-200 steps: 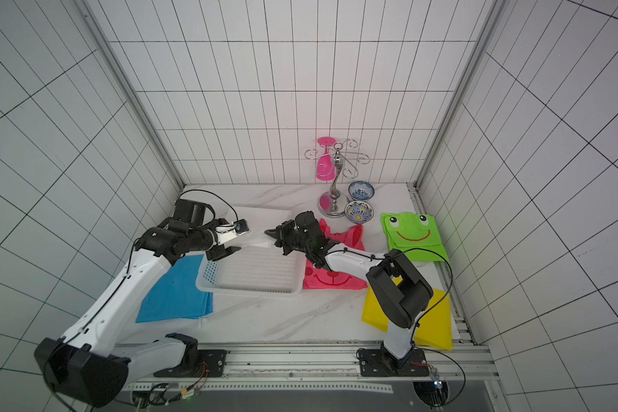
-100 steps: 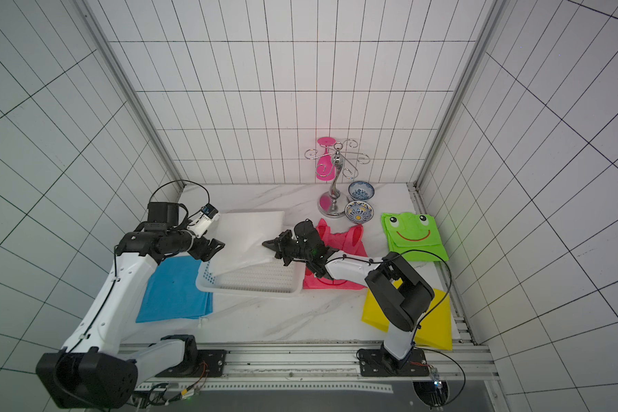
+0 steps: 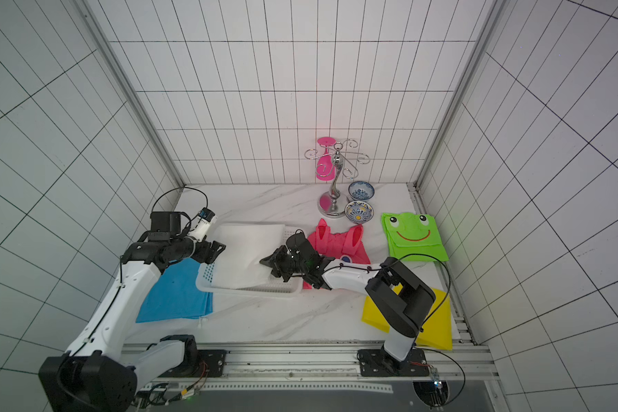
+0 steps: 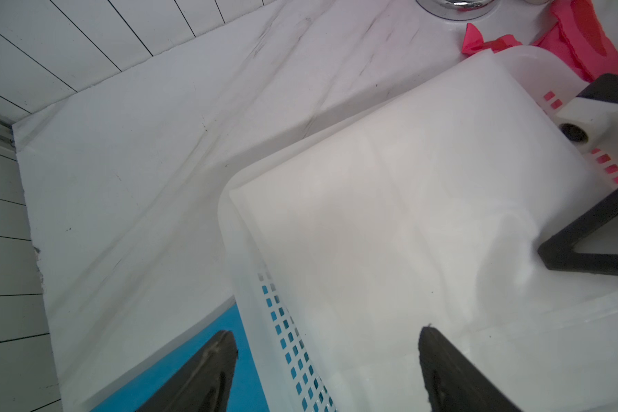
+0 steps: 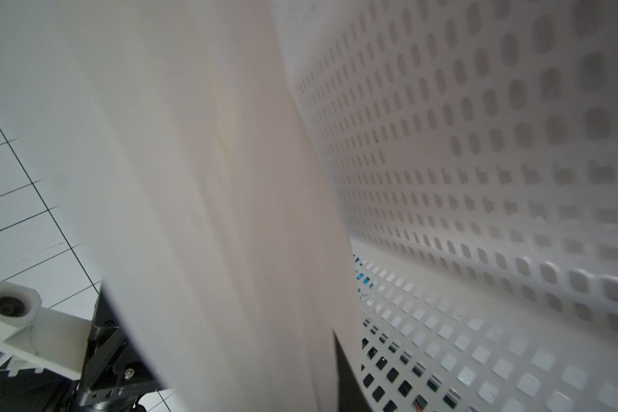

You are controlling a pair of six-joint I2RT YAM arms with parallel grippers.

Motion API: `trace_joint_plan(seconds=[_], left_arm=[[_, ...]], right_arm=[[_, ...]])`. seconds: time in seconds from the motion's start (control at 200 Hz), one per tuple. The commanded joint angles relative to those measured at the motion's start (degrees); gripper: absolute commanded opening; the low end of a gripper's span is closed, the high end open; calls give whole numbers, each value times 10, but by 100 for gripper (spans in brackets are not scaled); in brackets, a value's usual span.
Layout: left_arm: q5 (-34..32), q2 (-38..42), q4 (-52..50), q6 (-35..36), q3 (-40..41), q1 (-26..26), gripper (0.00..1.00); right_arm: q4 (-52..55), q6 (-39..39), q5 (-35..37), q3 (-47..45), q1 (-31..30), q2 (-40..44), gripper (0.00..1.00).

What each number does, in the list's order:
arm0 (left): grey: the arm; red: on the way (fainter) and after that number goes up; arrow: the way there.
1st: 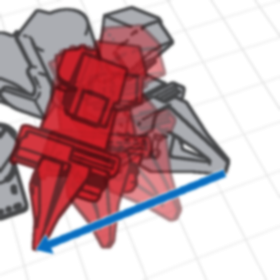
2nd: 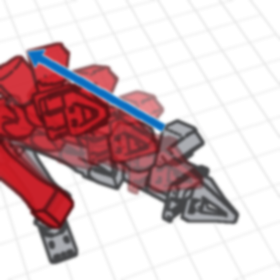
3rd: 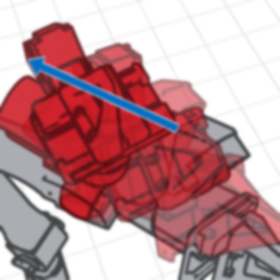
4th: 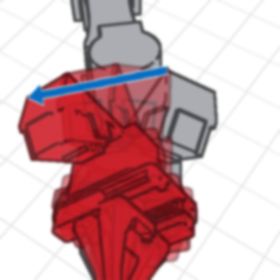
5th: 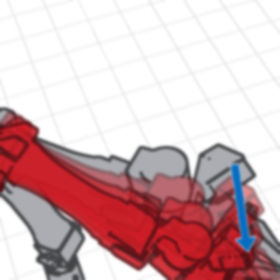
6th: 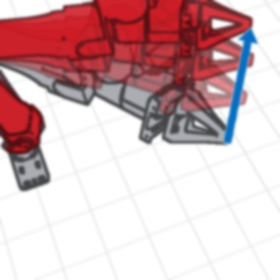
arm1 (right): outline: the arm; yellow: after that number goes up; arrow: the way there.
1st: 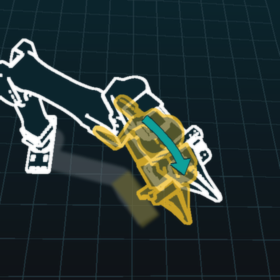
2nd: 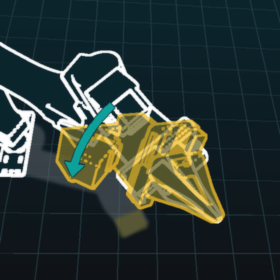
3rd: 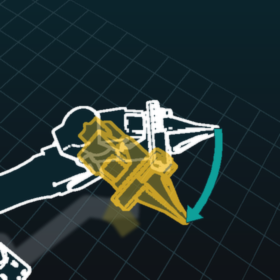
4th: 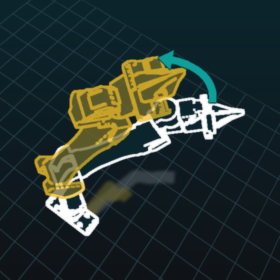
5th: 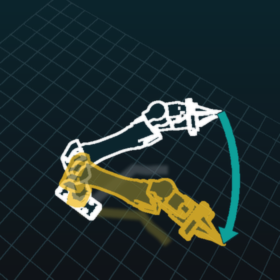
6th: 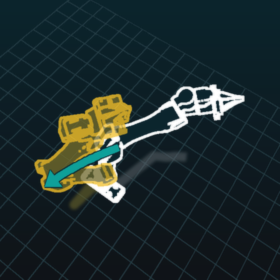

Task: Put the folded raincoat in the basket
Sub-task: Place the raincoat in the basket.

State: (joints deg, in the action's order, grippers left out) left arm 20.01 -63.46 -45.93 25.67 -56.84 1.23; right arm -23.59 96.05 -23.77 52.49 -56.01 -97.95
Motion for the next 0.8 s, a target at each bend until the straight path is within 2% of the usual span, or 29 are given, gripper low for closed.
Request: trace_joint_plan(seconds=[0.0,0.065,0.195,0.27,0.375,0.585,0.794], left_arm=[[44,7,42,15,11,-3,83],[43,-3,43,10,9,-8,83],[37,-19,52,0,6,-16,82],[32,-27,57,-4,3,-26,82],[17,-45,57,-2,0,-50,82],[13,-68,47,-2,-12,-68,82],[-29,-84,14,-22,-37,-67,82]], right_arm=[[26,-21,28,-14,-5,24,35],[42,-28,30,-12,-5,30,45],[106,-55,40,-1,-4,49,52],[161,-76,49,11,-3,61,64],[219,-100,54,19,3,71,73],[347,-178,106,46,5,105,77],[510,-285,204,111,3,148,77]])
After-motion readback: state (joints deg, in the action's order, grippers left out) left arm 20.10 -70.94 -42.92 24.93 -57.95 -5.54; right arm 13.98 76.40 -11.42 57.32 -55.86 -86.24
